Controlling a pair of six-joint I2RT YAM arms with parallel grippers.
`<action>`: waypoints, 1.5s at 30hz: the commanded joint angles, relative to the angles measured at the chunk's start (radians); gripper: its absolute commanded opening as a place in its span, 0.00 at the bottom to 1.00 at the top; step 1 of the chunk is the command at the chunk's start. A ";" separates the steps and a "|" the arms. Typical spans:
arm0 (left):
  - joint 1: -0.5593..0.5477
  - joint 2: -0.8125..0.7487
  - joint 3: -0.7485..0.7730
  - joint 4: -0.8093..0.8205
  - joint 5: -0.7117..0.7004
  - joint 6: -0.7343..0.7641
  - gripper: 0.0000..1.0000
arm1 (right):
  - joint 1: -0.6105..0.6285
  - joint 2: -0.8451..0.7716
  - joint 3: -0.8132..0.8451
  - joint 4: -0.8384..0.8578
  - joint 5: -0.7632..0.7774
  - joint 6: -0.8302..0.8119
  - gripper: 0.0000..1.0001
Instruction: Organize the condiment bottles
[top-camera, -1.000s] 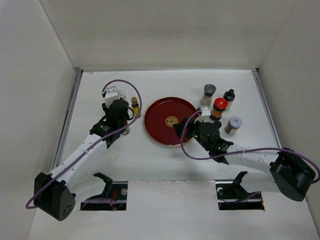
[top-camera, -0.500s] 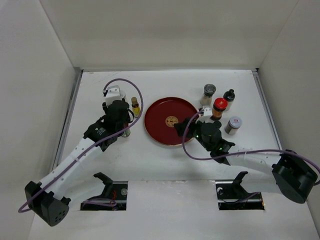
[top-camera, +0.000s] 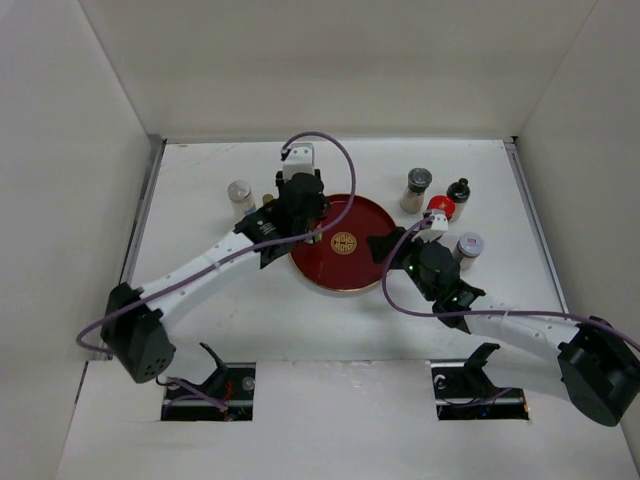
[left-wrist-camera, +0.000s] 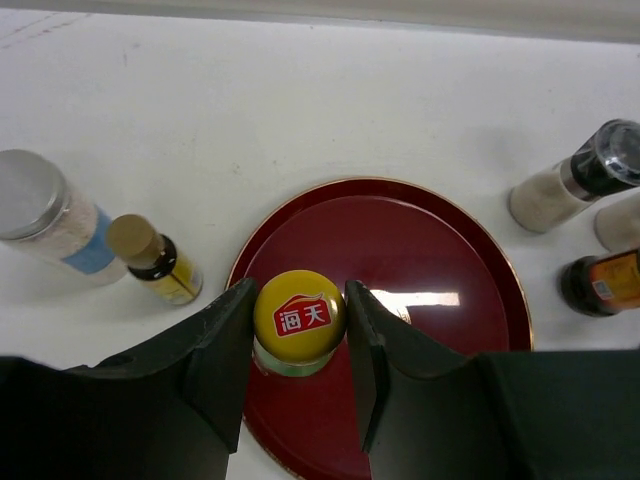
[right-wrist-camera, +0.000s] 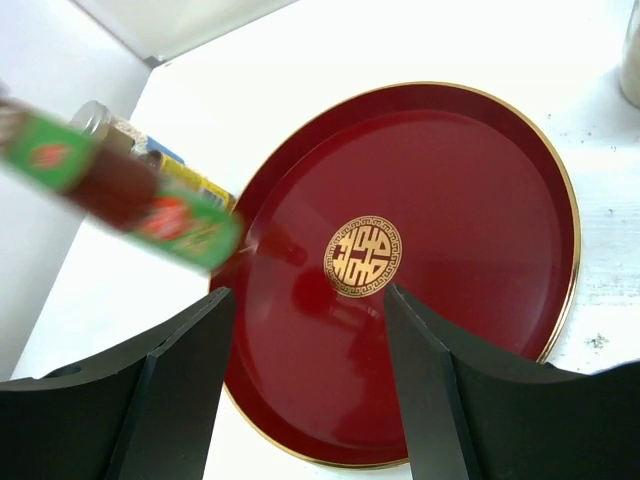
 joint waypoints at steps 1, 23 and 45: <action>0.024 0.074 0.117 0.248 0.034 0.033 0.16 | -0.002 -0.013 -0.004 0.045 -0.003 0.020 0.68; 0.121 0.405 0.291 0.353 0.157 0.096 0.20 | 0.001 0.002 0.001 0.044 -0.009 0.018 0.69; 0.136 -0.030 -0.065 0.319 0.072 0.077 0.81 | -0.002 0.011 0.004 0.044 -0.009 0.017 0.71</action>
